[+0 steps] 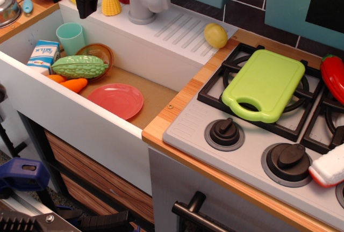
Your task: Put potato on plate
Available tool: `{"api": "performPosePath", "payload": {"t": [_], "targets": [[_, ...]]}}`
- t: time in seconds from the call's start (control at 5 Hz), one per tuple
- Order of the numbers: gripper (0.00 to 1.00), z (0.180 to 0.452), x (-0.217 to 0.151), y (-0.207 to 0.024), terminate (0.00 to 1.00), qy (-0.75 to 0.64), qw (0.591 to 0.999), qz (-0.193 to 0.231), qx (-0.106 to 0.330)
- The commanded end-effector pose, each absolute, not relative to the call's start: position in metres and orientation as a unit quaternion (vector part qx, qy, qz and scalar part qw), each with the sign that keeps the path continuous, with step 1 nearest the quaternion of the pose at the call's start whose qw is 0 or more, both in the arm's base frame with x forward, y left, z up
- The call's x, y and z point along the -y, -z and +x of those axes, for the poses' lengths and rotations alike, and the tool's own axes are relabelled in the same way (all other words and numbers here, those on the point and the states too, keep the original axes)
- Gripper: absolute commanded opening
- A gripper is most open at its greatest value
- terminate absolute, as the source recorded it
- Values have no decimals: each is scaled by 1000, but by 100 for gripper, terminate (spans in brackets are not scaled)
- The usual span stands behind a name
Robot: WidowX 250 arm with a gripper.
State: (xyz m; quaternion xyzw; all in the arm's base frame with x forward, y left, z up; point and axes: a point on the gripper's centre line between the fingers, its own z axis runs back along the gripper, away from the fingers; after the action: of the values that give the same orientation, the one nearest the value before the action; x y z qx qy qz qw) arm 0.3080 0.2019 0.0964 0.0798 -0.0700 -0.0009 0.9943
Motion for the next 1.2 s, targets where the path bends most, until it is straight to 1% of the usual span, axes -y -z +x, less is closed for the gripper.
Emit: {"api": "performPosePath", "payload": {"t": [0.0, 0.2, 0.4, 0.6, 0.8, 1.0], "targets": [[100, 308, -202, -96, 0, 1, 994, 80, 70], [100, 335, -167, -98, 0, -12, 991, 89, 96], [100, 356, -135, -108, 0, -12, 991, 86, 99], [100, 384, -95, -106, 0, -30, 991, 73, 105], [100, 411, -66, -94, 0, -42, 987, 82, 131], [100, 429, -57, -83, 0, -46, 984, 79, 151]]}}
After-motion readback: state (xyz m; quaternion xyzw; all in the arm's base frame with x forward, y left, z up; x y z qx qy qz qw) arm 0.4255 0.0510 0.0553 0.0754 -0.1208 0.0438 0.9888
